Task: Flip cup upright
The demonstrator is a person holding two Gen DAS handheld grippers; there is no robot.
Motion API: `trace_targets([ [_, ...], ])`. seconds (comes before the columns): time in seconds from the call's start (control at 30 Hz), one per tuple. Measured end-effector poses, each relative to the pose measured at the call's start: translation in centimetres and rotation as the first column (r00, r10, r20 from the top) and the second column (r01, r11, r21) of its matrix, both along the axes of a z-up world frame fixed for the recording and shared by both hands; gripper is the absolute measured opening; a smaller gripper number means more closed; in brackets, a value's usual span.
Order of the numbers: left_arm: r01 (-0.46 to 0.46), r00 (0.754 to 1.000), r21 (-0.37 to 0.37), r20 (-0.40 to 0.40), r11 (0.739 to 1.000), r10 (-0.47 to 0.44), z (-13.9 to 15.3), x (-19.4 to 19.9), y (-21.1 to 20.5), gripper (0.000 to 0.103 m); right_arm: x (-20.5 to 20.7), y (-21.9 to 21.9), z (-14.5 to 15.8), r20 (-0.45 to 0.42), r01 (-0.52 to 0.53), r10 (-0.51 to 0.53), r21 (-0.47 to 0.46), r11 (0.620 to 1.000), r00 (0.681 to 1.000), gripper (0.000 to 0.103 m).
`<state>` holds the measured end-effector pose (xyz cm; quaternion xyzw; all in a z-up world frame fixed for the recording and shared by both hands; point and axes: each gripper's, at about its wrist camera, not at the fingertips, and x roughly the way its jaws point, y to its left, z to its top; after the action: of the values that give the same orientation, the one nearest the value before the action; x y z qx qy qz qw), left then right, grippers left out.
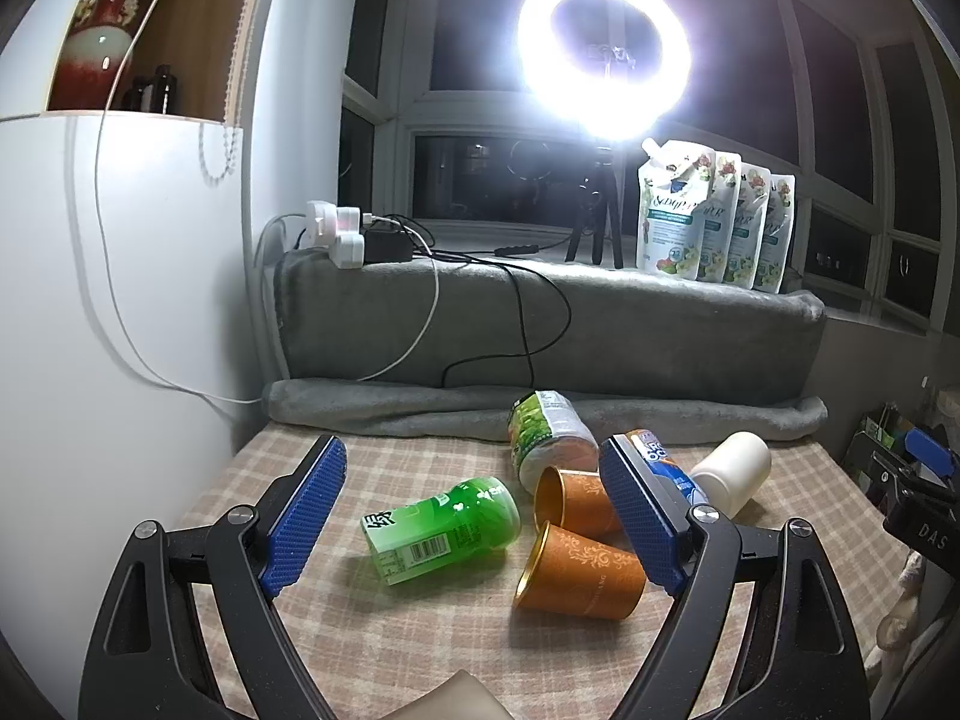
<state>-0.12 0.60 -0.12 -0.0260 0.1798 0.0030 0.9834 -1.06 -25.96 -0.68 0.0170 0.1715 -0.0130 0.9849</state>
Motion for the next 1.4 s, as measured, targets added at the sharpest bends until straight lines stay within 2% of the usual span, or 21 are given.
trace_targets([
  [1.4,0.002,1.000,-0.007,-0.005,1.000,-0.002,-0.34,-0.31,-0.28,0.086,0.41,-0.03,0.04,-0.001,0.014,-0.014,-0.013,1.000,1.000,0.103],
])
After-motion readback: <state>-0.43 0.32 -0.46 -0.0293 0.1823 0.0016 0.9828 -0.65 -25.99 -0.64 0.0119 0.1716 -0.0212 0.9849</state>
